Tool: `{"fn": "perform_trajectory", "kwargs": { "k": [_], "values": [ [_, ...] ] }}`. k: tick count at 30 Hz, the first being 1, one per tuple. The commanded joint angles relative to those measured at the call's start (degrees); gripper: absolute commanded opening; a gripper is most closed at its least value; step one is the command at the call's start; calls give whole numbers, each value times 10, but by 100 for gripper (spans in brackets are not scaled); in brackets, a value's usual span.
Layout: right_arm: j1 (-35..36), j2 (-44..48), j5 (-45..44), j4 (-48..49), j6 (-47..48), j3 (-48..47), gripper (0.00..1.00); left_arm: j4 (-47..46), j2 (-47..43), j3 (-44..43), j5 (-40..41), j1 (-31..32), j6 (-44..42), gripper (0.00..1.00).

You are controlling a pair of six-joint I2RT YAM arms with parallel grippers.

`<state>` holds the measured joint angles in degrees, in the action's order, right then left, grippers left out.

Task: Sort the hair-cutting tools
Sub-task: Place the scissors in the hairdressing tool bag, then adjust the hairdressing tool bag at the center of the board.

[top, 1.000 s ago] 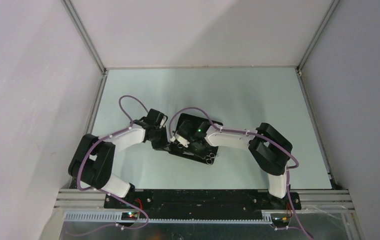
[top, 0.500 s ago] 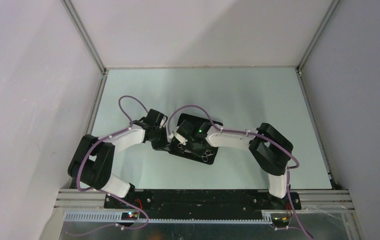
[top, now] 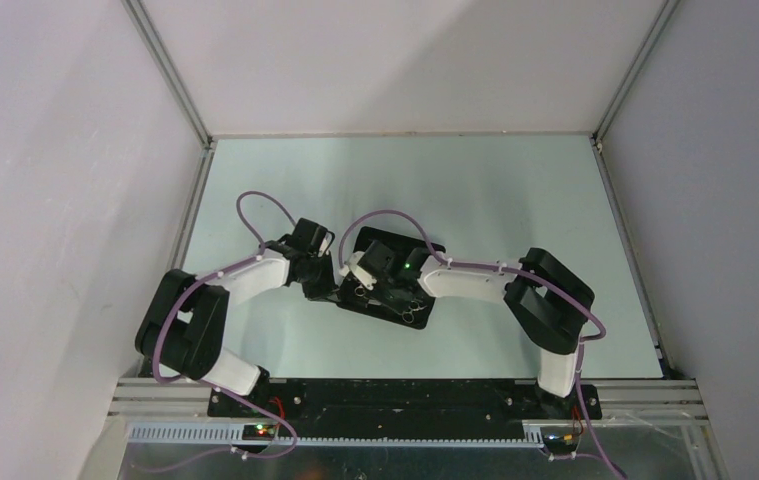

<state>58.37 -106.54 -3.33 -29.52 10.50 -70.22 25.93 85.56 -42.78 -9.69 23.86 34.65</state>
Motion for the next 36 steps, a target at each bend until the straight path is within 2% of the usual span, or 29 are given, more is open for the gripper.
{"fn": "perform_trajectory", "kwargs": {
  "k": [1, 6, 8, 9, 10, 11, 17, 19, 21, 24, 25, 28, 29, 31, 36],
  "values": [
    [6, -19, 6, 140, -24, 6, 0, 7, -10, 18, -19, 4, 5, 0],
    [3, 5, 11, 162, -4, 13, 1, 13, -15, 19, -13, 4, 3, 1],
    [1, 21, 23, 149, -7, 11, 8, 16, -22, 19, -9, 4, 4, 2],
    [-2, 34, 25, 136, -12, 11, 17, 19, -27, 19, -7, 4, 4, 3],
    [-4, 41, 26, 128, -15, 11, 21, 20, -32, 17, -2, 4, 4, 5],
    [-11, 57, 26, 112, -22, 11, 31, 23, -35, 16, 1, 4, 4, 7],
    [-72, 154, 61, 59, -52, 31, 62, 44, -72, -4, 31, -3, 4, 37],
    [-115, 176, 88, 47, -58, 34, 70, 53, -92, -9, 37, -4, 4, 48],
    [-167, 187, 123, 50, -63, 34, 75, 63, -109, -13, 43, -6, 0, 55],
    [-253, 181, 177, 71, -89, 34, 76, 72, -128, -23, 48, -9, -10, 69],
    [-266, 176, 188, 78, -96, 33, 77, 70, -128, -32, 49, -13, -18, 76],
    [-293, 175, 209, 79, -148, 36, 81, 69, -100, -81, 49, -20, -51, 87],
    [-290, 178, 201, 79, -155, 45, 82, 72, -88, -119, 50, -21, -75, 93],
    [-269, 190, 169, 79, -168, 66, 82, 81, -28, -186, 47, -21, -111, 97],
    [-145, 227, 49, 62, -163, 116, 83, 78, 68, -327, 53, -21, -166, 100]
  ]
}}
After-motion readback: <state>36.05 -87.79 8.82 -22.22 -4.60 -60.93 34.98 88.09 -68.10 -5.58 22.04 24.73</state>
